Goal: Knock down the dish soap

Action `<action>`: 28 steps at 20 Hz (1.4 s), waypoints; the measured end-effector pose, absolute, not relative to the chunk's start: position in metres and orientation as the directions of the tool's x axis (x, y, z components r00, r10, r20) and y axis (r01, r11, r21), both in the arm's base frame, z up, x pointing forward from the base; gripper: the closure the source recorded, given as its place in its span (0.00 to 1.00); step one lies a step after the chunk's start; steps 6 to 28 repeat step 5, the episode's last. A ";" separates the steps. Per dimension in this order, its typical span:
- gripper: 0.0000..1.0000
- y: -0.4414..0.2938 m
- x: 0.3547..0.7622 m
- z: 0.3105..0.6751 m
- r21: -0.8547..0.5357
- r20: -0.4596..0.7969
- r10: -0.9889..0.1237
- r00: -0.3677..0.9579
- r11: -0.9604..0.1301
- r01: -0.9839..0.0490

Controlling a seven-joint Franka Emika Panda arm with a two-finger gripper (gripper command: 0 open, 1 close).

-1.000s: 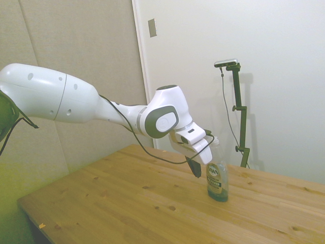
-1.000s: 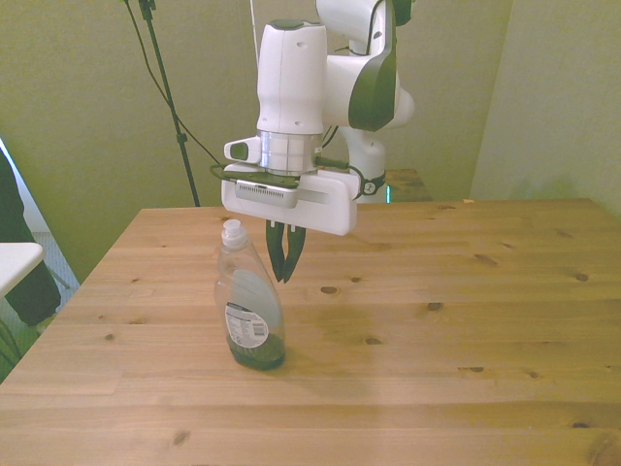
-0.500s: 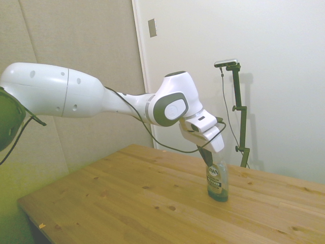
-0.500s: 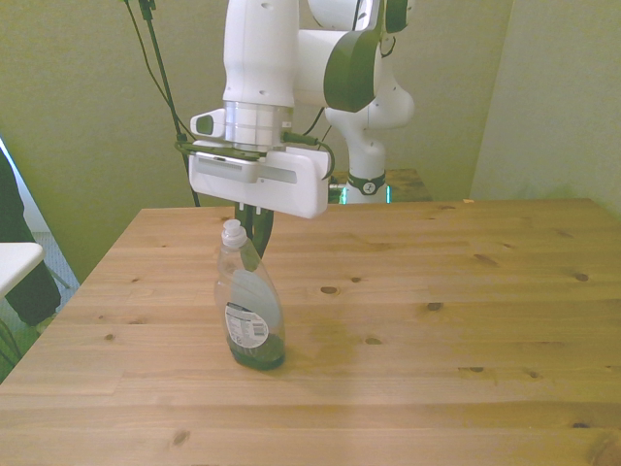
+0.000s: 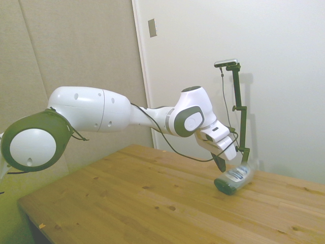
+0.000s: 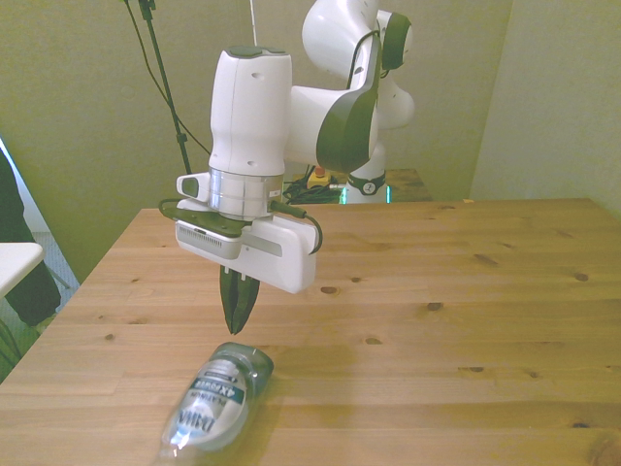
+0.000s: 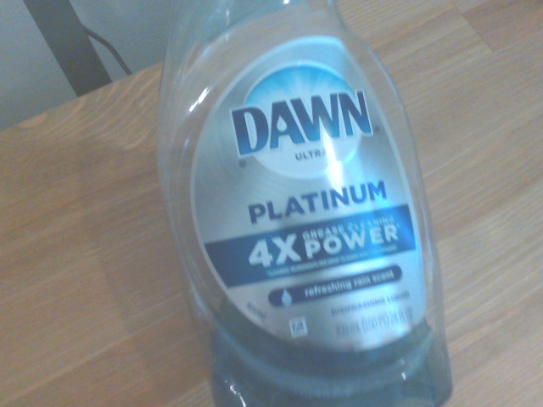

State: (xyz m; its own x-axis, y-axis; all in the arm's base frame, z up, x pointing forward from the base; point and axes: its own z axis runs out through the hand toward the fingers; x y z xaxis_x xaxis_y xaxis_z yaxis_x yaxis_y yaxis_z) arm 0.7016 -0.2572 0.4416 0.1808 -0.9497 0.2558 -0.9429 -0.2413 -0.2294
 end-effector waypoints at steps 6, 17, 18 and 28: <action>1.00 -0.255 0.702 0.446 -0.240 0.250 -0.952 0.178 -0.239 -0.941; 1.00 -0.255 0.702 0.446 -0.240 0.250 -0.952 0.178 -0.239 -0.941; 1.00 -0.255 0.702 0.446 -0.240 0.250 -0.952 0.178 -0.239 -0.941; 1.00 -0.255 0.702 0.446 -0.240 0.250 -0.952 0.178 -0.239 -0.941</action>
